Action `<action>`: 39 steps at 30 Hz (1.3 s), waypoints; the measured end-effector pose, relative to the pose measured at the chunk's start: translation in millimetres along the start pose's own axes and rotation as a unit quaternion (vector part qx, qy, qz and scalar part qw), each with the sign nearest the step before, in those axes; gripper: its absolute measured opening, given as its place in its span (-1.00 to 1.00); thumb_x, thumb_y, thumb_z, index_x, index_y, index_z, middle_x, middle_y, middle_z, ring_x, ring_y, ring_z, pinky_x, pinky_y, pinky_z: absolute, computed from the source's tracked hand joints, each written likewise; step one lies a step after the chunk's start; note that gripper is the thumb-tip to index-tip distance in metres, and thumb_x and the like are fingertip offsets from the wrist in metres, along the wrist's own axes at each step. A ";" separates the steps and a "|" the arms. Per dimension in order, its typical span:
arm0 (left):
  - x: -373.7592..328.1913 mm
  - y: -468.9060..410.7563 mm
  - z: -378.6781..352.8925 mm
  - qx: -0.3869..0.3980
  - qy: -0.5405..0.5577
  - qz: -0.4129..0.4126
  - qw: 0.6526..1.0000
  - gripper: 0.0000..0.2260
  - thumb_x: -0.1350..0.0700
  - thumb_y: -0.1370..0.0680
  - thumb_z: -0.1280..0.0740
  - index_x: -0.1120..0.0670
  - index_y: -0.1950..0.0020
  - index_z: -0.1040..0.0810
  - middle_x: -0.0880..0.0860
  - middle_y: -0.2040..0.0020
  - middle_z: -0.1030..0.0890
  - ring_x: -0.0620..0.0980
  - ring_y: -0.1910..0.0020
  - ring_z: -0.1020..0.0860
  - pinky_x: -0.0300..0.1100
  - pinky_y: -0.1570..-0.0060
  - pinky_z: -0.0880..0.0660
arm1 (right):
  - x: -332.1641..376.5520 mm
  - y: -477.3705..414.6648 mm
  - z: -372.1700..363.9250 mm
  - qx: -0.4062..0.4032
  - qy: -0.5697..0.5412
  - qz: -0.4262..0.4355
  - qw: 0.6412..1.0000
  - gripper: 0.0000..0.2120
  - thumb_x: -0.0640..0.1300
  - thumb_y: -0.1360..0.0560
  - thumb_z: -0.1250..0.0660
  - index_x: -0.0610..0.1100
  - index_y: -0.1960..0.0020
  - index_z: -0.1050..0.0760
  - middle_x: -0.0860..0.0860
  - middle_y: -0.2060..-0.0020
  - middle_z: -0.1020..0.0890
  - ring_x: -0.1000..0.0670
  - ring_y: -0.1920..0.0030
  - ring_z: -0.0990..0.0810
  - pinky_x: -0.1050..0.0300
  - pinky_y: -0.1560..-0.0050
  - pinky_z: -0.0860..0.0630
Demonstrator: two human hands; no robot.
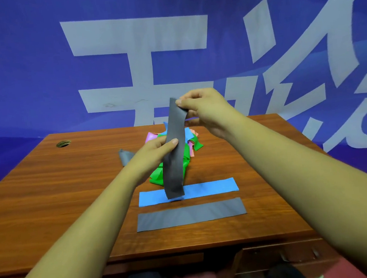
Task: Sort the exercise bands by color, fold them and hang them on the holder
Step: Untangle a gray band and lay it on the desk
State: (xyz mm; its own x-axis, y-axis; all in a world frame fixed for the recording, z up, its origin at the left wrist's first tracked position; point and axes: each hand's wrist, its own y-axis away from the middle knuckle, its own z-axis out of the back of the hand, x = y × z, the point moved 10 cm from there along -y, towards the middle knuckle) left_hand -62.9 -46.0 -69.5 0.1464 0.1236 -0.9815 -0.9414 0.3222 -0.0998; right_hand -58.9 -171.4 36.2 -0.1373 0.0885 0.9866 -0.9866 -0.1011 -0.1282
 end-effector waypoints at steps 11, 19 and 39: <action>59.9 32.8 19.1 0.034 -0.232 0.057 0.970 -0.59 -0.17 -0.28 -0.49 -0.07 -0.06 -0.55 -0.14 0.18 -0.60 -0.20 0.24 -0.53 -0.22 0.18 -0.46 | -90.6 2.5 70.9 -0.151 -0.097 -0.082 0.980 -0.85 -0.32 -0.58 -0.25 -0.23 0.17 -0.48 -0.18 0.20 -0.58 -0.08 0.22 -0.63 0.04 0.19 -0.65; 93.0 55.9 31.1 0.052 -0.230 0.076 0.969 -0.60 -0.10 -0.19 -0.42 0.02 0.07 -0.45 -0.08 0.22 -0.53 -0.20 0.31 -0.46 -0.23 0.24 -0.43 | -167.9 40.9 87.7 -0.181 -0.120 -0.151 0.964 -0.86 -0.34 -0.57 -0.28 -0.28 0.17 -0.48 -0.27 0.06 -0.57 -0.10 0.16 -0.63 0.14 0.32 -0.64; 138.7 111.1 36.9 0.033 -0.346 0.024 0.937 -0.68 -0.14 -0.32 -0.40 -0.19 -0.04 -0.48 -0.25 -0.10 -0.50 -0.31 -0.15 -0.40 -0.38 -0.15 -0.29 | -240.9 123.4 121.3 -0.194 0.241 -0.176 0.934 -0.90 -0.15 -0.42 -0.45 -0.15 0.26 -0.60 0.02 0.29 -0.64 -0.01 0.21 -0.57 0.12 0.20 -0.43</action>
State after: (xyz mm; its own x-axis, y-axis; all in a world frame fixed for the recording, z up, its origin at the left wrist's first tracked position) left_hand -135.9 41.6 -210.7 0.2872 0.7113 -0.6416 -0.9346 0.3547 -0.0252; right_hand -136.9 -325.4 -205.0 0.2701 0.4948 0.8260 -0.9232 0.3766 0.0763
